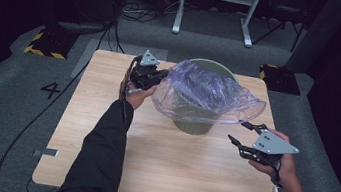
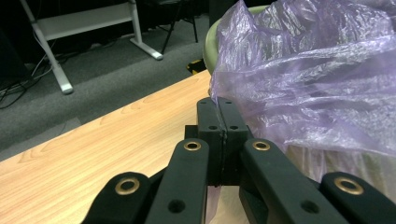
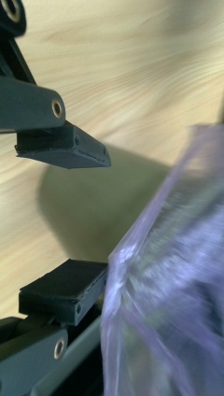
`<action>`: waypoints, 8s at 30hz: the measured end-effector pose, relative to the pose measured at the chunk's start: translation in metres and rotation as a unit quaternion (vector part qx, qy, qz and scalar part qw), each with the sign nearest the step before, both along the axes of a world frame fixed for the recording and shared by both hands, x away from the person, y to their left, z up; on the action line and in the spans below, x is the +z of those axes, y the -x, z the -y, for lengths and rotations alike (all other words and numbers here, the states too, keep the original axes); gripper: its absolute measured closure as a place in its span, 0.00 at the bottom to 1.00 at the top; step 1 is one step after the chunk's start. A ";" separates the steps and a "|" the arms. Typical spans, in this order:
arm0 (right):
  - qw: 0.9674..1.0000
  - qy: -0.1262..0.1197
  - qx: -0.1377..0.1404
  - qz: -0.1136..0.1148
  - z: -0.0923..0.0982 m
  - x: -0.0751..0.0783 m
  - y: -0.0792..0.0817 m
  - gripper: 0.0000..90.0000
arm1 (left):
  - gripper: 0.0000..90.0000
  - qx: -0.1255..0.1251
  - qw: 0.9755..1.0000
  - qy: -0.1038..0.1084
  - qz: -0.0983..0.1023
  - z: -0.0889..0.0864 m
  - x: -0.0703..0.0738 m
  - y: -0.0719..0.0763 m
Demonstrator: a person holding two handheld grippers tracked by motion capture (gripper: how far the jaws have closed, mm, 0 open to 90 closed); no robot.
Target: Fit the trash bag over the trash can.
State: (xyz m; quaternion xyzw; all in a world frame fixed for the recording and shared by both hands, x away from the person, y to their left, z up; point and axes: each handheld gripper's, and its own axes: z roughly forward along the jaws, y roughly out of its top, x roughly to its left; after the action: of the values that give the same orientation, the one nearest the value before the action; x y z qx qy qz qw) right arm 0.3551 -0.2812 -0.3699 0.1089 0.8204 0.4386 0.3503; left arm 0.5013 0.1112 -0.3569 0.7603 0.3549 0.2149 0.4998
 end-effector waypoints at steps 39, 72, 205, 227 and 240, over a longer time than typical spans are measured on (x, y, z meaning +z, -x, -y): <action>0.988 -0.078 -0.128 -0.020 0.000 0.047 -0.075 0.99 | 0.23 0.007 0.999 0.007 0.039 -0.020 0.019 0.020; 0.972 -0.071 -0.190 -0.116 0.001 0.039 -0.127 0.99 | 0.93 -0.033 0.998 -0.042 0.037 0.026 0.033 -0.017; 0.972 -0.056 -0.197 -0.118 0.034 0.000 -0.086 0.31 | 0.20 -0.124 0.992 -0.023 -0.021 -0.020 -0.024 0.080; 0.980 -0.035 -0.119 -0.154 0.018 -0.018 -0.055 0.91 | 1.00 -0.152 0.985 -0.073 0.039 0.010 -0.046 0.116; 0.973 -0.063 -0.104 -0.196 0.011 -0.065 -0.052 1.00 | 1.00 -0.163 0.979 -0.123 0.006 0.012 -0.081 0.111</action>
State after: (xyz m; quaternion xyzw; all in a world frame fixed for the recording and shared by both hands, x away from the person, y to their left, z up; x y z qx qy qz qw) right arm 0.4070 -0.2921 -0.4352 0.2992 0.8278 0.4209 0.2192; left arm 0.3901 0.0989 -0.4382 0.8623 0.1939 0.1772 0.4329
